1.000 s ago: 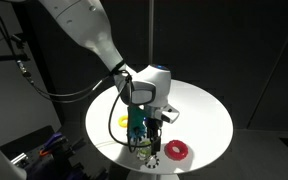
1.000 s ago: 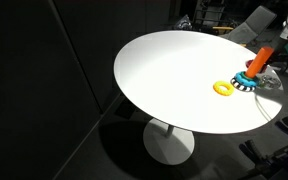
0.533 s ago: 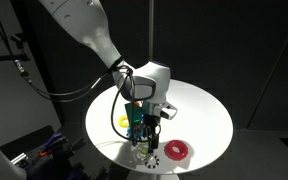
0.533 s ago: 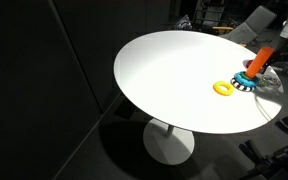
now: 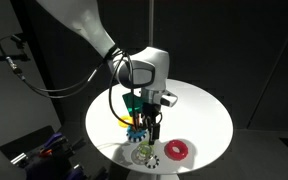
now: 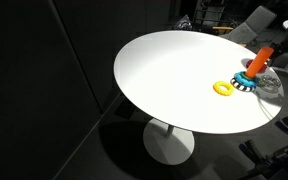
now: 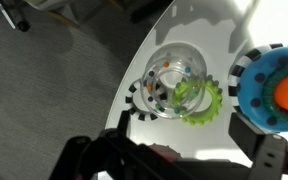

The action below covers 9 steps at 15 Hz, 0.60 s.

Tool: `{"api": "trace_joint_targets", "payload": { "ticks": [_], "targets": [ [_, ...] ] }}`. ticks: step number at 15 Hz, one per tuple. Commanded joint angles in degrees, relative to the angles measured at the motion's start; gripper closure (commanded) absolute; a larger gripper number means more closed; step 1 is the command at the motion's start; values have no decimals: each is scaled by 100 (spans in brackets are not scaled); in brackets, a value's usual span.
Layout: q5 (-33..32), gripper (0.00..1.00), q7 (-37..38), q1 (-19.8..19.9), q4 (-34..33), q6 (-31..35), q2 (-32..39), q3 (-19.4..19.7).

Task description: Remove the clear ring from the stand and place it on the table

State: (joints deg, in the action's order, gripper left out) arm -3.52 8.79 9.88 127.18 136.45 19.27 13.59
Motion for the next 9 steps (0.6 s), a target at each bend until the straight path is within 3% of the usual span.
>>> {"api": "trace_joint_targets", "payload": {
  "ticks": [1,9],
  "targets": [
    [-215,0,-28,-81,147,-459,-499,0],
    [-228,0,-330,-108,230,-1265,-1198,-170]
  ]
}}
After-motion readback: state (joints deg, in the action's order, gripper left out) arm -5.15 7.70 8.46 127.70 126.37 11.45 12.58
